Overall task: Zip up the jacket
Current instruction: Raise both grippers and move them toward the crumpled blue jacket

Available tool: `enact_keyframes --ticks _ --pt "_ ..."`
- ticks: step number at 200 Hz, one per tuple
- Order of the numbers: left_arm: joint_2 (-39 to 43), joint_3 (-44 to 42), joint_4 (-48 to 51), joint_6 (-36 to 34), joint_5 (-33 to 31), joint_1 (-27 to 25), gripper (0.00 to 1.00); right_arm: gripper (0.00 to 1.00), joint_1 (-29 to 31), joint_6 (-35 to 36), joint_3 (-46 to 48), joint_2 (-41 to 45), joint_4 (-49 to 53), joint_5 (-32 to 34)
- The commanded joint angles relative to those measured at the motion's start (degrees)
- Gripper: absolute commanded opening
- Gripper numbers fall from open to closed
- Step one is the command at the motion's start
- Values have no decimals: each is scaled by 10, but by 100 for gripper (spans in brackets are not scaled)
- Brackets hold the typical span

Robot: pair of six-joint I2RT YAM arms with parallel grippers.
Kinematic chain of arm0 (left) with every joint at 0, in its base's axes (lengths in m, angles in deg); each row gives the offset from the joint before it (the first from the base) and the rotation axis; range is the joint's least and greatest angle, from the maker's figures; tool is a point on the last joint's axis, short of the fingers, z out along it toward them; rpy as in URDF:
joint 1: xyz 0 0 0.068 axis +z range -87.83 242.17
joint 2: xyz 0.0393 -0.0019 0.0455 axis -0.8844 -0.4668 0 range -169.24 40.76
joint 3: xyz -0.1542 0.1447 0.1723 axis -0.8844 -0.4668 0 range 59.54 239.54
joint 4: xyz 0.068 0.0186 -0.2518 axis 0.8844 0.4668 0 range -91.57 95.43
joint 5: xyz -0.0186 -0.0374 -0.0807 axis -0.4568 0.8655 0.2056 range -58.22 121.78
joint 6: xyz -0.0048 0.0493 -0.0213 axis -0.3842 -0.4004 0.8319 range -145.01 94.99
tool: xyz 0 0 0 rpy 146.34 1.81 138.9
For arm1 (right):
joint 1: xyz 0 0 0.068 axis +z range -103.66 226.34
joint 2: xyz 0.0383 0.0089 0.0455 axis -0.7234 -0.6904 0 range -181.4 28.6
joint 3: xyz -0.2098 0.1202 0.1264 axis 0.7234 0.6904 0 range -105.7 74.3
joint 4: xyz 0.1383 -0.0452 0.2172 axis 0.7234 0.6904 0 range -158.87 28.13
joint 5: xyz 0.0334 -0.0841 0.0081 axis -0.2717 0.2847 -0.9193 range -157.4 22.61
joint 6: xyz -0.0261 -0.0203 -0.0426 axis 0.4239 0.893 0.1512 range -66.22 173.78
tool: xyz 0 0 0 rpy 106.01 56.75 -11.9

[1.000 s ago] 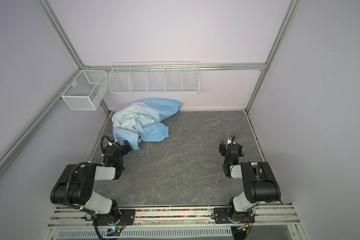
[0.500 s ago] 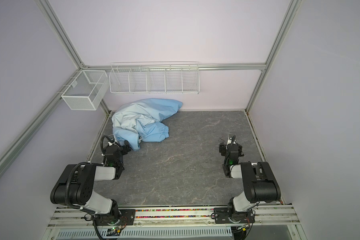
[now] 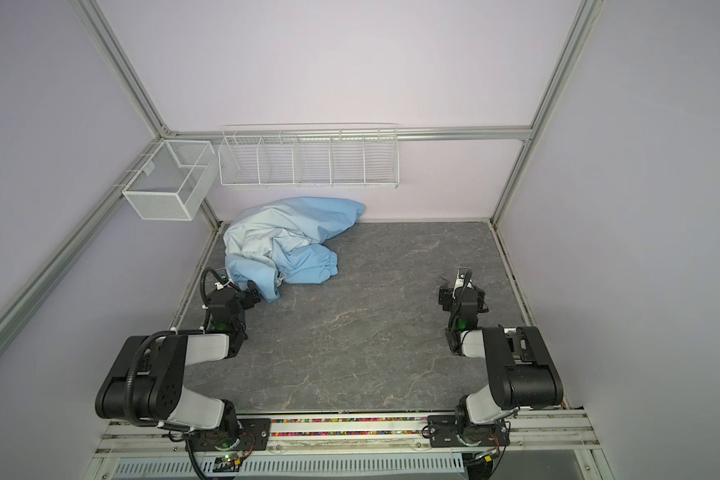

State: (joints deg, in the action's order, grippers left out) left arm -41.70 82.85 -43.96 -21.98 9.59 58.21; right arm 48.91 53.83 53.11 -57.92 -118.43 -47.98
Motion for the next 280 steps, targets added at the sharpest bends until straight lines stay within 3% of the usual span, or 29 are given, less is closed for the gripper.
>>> enact_keyframes --ticks 1,10,38,75,91,109,129,149,157,168,183,233,280 --pt "76 41 91 17 -36 -5 100 88 14 8 -5 39 19 36" --pt "109 51 123 40 -48 -5 100 88 17 -8 -35 76 117 64" --pt "202 126 309 176 -78 -5 100 88 17 -77 -77 172 266 104" --pt "281 166 456 306 -26 -2 100 89 12 -228 -157 292 522 99" --pt "316 162 488 347 58 23 100 89 1 -312 -165 335 590 114" --pt "348 143 513 384 132 48 100 89 -26 -329 -140 385 567 40" --pt "363 142 569 391 175 50 100 89 -27 -355 -165 407 627 25" --pt "349 154 652 409 182 50 95 89 -28 -324 -246 355 722 -50" --pt "338 159 677 412 193 51 92 89 -28 -306 -263 332 727 -98" --pt "321 158 697 419 210 50 87 100 -27 -288 -282 294 724 -177" --pt "304 148 717 444 220 50 85 97 -21 -296 -288 256 726 -222" --pt "280 88 613 471 239 50 86 99 49 -297 -276 220 679 -253" --pt "175 119 532 458 295 50 67 97 118 -289 -288 194 676 -245"
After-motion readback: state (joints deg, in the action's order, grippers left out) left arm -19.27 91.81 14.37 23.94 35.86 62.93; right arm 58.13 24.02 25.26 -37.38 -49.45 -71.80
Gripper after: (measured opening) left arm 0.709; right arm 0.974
